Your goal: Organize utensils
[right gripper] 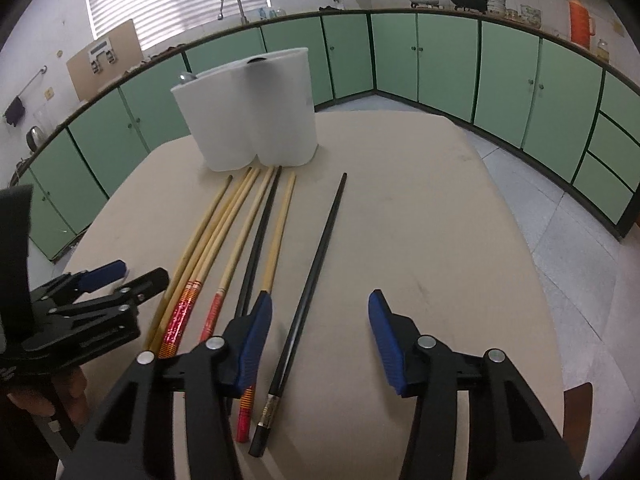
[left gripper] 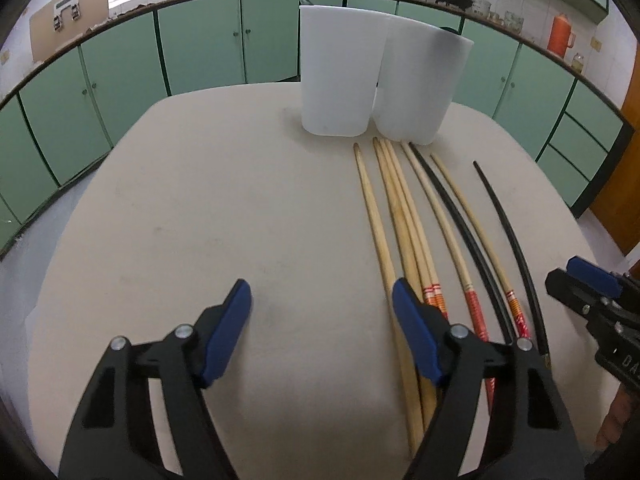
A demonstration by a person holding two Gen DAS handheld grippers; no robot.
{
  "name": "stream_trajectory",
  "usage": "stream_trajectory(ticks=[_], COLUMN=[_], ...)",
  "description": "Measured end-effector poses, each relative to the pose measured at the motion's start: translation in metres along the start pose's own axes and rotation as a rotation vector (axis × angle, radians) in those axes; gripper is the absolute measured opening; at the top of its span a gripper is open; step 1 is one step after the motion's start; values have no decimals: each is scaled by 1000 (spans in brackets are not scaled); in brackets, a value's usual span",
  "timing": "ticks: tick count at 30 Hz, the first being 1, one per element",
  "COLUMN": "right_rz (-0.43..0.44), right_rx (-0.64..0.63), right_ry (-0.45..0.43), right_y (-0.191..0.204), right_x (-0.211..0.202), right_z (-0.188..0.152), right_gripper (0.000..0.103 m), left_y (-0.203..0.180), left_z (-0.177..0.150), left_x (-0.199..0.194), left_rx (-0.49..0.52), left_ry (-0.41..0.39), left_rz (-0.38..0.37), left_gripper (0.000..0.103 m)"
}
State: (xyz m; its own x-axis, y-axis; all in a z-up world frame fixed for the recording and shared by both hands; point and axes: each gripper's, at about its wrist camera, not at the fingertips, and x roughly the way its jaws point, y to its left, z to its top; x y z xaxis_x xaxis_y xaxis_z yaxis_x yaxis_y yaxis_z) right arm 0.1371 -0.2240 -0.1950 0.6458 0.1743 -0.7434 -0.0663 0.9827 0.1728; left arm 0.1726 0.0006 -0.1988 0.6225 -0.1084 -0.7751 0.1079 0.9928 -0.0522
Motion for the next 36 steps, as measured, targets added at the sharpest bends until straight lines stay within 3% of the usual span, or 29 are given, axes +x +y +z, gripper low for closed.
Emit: stream_trajectory(ticks=[11,16,19,27,31,33,36], right_rz=[9,19,17,35,9,9,3], right_rx=[11,9,27,52,27,22,10], right_ry=[5,13,20,50,59,65,62], right_y=[-4,-1,-3,-4,1,2,1], right_x=[3,6,8,21,28,31,34], right_z=[0,-1,0,6,9,11,15], right_gripper=[49,48,45,26,20,9,9], left_y=[-9,-10,-5,24,29,29,28], left_z=[4,5,4,-2,4,9,13], left_x=[8,6,5,-2,1,5,9], left_rx=[15,16,-5,-108,-106,-99,-94], left_ry=[21,15,15,0,-3,-3,-1], left_rz=[-10,-5,-7,35,39,34,10], left_gripper=[67,37,10,6,6,6,6])
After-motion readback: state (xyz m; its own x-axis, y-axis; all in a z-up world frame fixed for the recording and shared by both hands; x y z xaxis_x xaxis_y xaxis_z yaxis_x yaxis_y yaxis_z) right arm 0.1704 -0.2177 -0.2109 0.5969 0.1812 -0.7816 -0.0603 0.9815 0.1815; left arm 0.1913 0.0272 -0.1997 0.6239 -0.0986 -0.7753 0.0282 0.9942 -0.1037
